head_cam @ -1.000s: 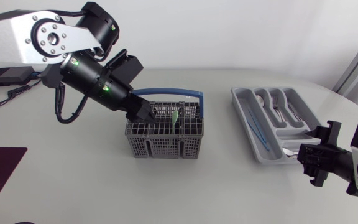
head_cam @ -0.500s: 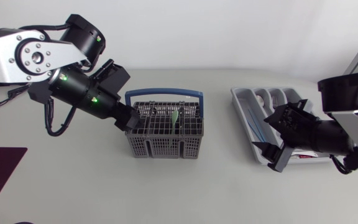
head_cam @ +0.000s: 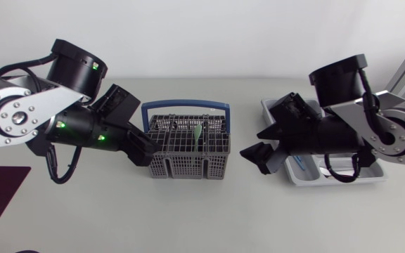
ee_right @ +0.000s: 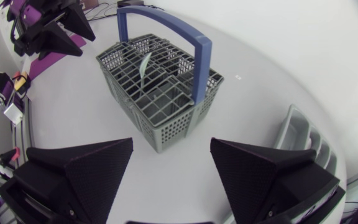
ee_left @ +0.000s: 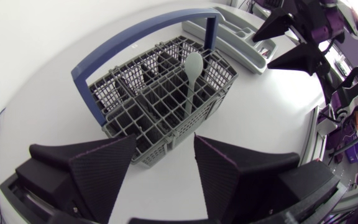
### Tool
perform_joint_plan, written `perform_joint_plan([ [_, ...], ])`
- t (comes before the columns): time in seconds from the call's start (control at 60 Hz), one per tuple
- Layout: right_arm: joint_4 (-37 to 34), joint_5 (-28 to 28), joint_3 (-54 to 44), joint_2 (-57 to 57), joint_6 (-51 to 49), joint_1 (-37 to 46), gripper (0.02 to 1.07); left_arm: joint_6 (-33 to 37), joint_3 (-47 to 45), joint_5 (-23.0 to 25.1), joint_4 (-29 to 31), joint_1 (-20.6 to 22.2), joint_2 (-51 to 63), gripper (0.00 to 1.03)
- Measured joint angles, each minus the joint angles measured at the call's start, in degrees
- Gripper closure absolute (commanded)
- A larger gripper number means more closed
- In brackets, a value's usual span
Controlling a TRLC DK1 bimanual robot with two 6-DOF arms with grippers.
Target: Unload the cutlery basket into the drawer organizer.
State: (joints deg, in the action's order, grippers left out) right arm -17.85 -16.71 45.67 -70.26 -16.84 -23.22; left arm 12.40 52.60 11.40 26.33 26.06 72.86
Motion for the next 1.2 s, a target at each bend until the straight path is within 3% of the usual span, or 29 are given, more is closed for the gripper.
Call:
perform_joint_plan([
  [0.183, 2.34, -1.25, 3.26, -3.32, 9.18, -4.22, 0.18, 0.04, -3.56, -0.17, -4.85, 0.07, -3.52, 0.20],
  [0.517, 8.37, -1.25, 8.09, -10.05, 20.85, -7.17, 0.34, 0.72, -6.84, -0.17, -9.07, 0.66, -7.91, 0.20],
  [0.7, 11.08, -0.37, 9.40, -14.82, 23.71, -8.90, 0.48, 0.96, -8.07, -0.15, -10.49, 0.66, -9.14, 0.20],
  [0.833, 13.46, 1.27, 10.62, -17.03, 25.07, -9.79, 0.49, 1.55, -9.81, -0.17, -12.41, 0.66, -10.71, 0.20],
  [0.933, 14.29, 2.73, 12.07, -18.49, 26.23, -10.88, 0.57, 2.21, -10.86, -0.17, -13.25, 0.63, -10.99, 0.20],
  [1.067, 15.32, 4.59, 13.60, -20.59, 27.50, -12.26, 0.57, 2.82, -11.43, -0.17, -14.08, 0.63, -10.99, 0.20],
  [1.2, 15.52, 5.22, 14.53, -22.88, 28.11, -12.79, 0.65, 2.86, -11.43, -0.17, -14.45, 0.63, -10.99, 0.20],
])
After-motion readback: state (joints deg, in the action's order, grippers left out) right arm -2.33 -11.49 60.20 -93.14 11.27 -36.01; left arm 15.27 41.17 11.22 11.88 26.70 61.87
